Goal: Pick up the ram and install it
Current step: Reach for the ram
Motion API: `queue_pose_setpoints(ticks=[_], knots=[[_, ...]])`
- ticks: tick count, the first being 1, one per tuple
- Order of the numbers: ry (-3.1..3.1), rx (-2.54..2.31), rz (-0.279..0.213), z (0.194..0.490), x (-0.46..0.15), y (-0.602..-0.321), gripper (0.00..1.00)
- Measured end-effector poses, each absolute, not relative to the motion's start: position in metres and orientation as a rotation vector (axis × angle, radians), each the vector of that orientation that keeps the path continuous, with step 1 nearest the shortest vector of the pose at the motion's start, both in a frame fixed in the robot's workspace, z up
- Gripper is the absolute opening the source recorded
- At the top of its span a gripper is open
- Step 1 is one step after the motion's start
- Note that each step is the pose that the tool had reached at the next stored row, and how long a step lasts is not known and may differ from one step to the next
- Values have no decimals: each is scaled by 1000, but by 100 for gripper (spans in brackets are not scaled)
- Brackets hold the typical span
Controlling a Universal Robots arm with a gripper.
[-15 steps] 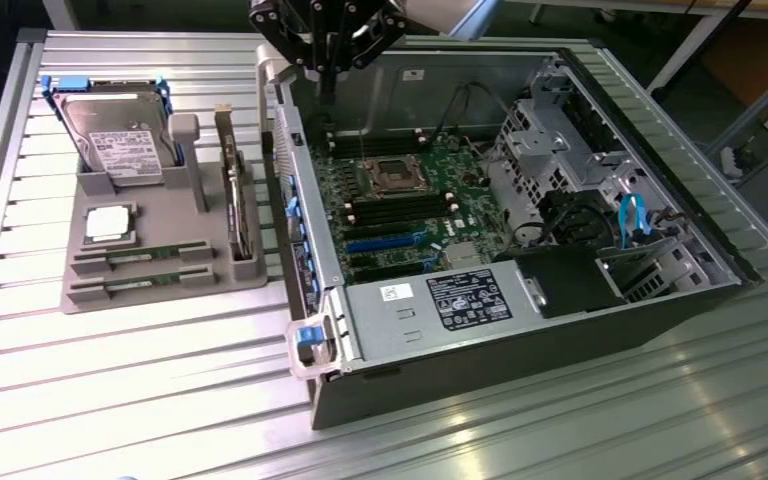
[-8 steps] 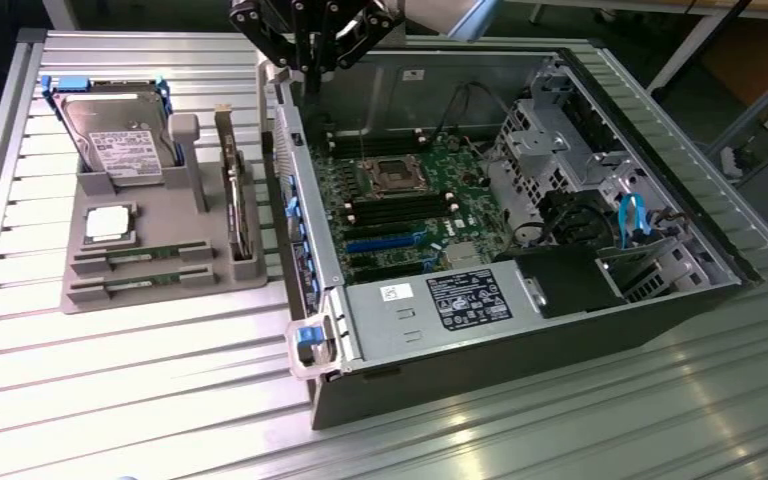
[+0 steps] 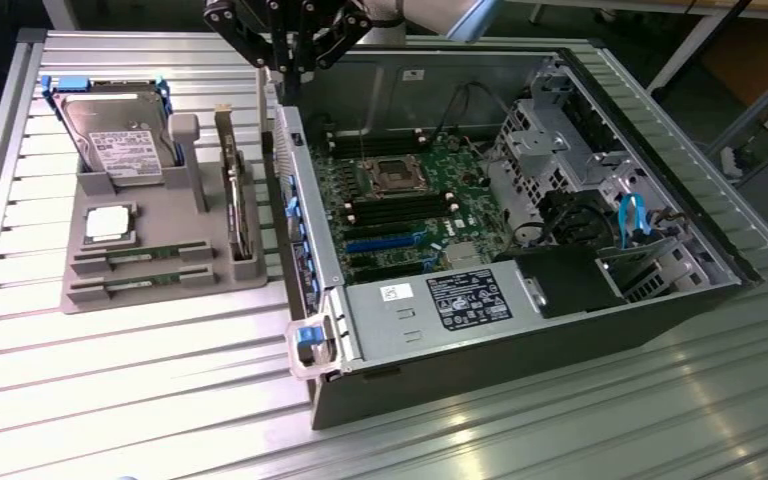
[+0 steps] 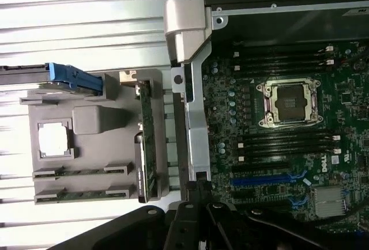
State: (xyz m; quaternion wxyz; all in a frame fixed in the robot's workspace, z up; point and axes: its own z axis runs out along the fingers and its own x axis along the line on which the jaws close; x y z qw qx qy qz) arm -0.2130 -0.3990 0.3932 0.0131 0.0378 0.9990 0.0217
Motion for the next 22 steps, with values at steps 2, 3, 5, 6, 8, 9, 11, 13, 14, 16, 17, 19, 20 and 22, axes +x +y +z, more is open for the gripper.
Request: queue_pose_setpoints(ticks=[2,3,5,6,8,9,11,13,14,16,17,19,20,22], knots=[[3112,118,68,393,-217,-399,9],[3112,118,68,393,-220,-399,9],[3113,118,68,393,-223,-399,9],[3112,118,68,393,-226,-399,9],[3113,118,68,393,-230,-399,9],[3113,118,68,393,-232,-399,9],[3112,118,68,393,-236,-399,9],[3112,118,68,393,-241,-399,9],[3112,118,68,393,-243,-399,9],[3113,118,68,393,-246,-399,9],[3112,118,68,393,-249,-399,9],[3113,118,68,393,-254,-399,9],[3113,118,68,393,-256,-399,9],[3112,118,68,392,-261,-399,9]])
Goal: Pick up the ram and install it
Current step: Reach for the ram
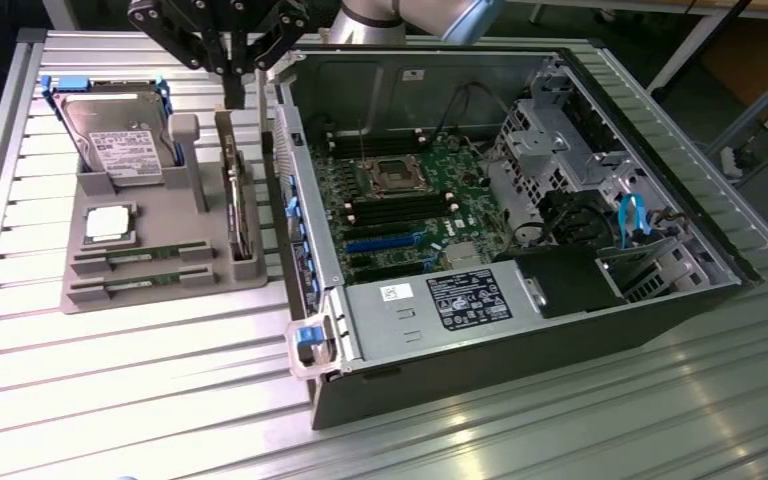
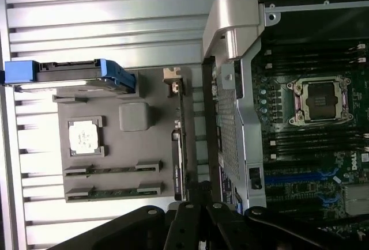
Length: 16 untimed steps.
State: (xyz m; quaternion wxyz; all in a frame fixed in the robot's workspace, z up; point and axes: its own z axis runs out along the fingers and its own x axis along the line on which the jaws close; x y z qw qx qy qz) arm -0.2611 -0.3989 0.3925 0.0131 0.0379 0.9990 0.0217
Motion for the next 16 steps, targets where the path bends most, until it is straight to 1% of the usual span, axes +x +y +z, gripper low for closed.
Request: queue_pose_setpoints(ticks=[7,16], knots=[[3112,118,68,392,-282,-399,9],[3112,118,68,392,-290,-399,9]])
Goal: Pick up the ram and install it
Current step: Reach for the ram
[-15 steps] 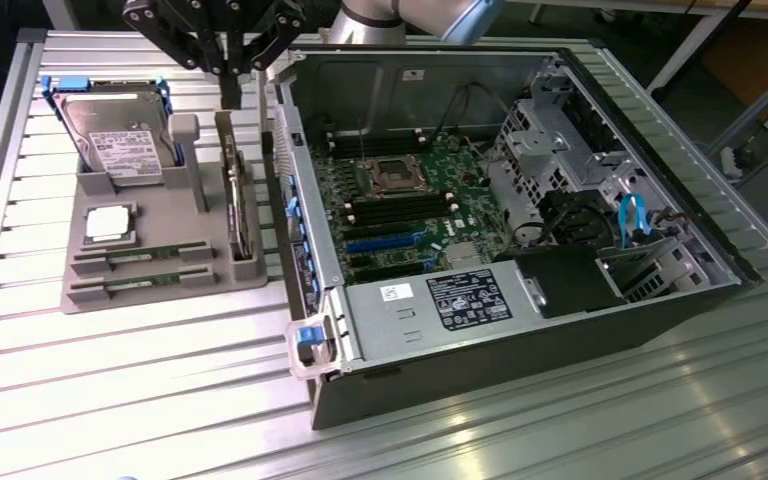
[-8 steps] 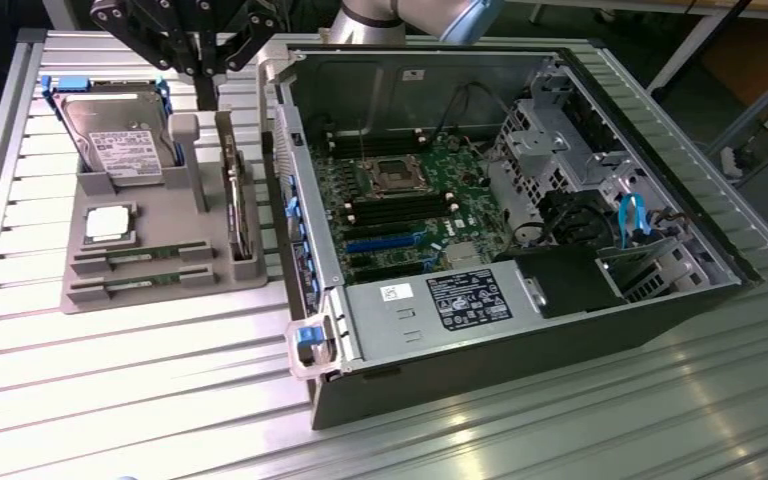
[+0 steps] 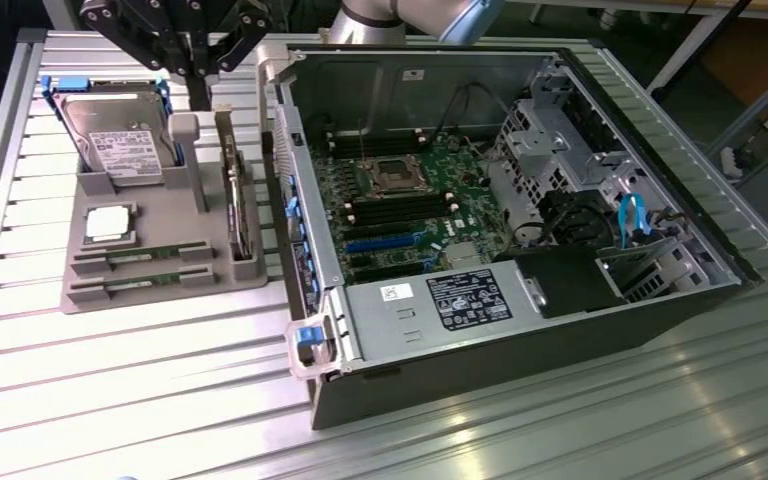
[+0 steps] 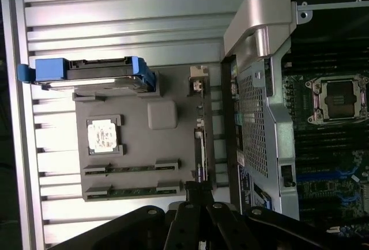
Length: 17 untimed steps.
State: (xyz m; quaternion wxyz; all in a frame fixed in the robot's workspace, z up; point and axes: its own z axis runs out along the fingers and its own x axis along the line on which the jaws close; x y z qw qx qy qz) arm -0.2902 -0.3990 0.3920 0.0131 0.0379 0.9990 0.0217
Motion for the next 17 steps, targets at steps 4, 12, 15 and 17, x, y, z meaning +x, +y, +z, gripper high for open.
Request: queue_pose_setpoints(ticks=[4,12,15,17], knots=[[3112,118,68,392,-294,-399,9],[3112,118,68,392,-308,-399,9],[3112,118,68,392,-313,-399,9],[3112,118,68,392,-317,-399,9]])
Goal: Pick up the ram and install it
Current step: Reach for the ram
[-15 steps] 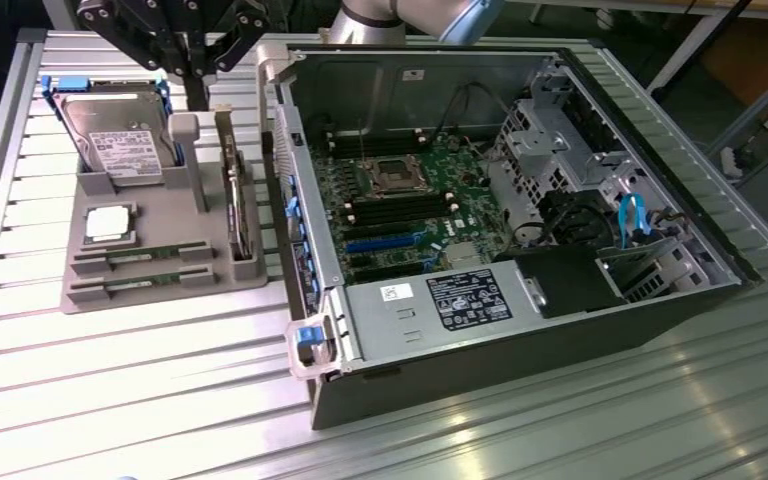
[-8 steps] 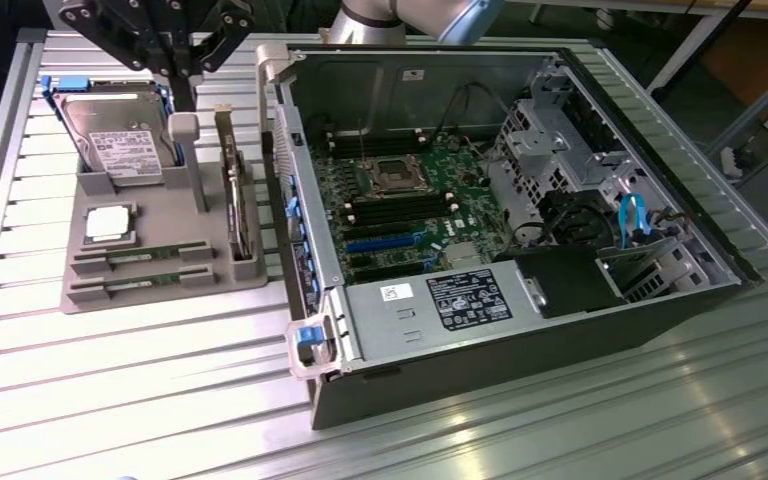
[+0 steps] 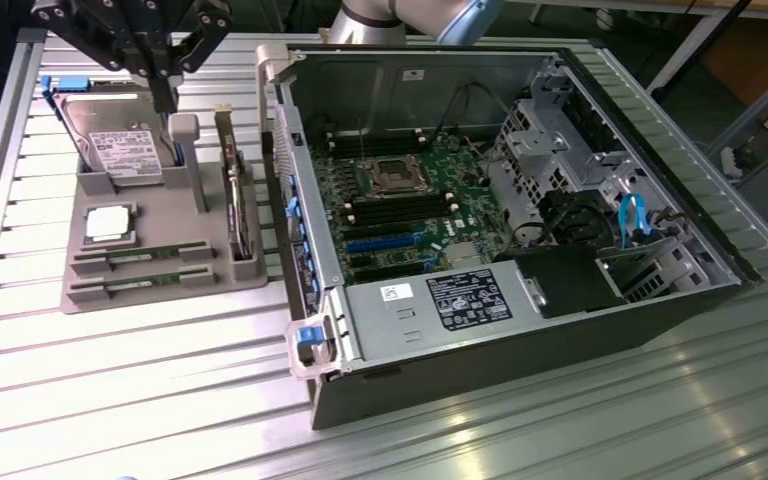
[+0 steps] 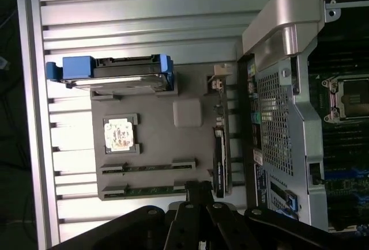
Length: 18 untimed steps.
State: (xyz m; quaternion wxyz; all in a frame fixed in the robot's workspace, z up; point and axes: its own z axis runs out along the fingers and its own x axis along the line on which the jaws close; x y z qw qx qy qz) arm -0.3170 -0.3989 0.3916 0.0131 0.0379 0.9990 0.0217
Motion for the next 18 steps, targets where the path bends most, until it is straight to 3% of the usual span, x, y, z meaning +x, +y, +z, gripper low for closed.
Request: queue_pose_setpoints(ticks=[18], knots=[[3112,118,68,391,-332,-413,9]])
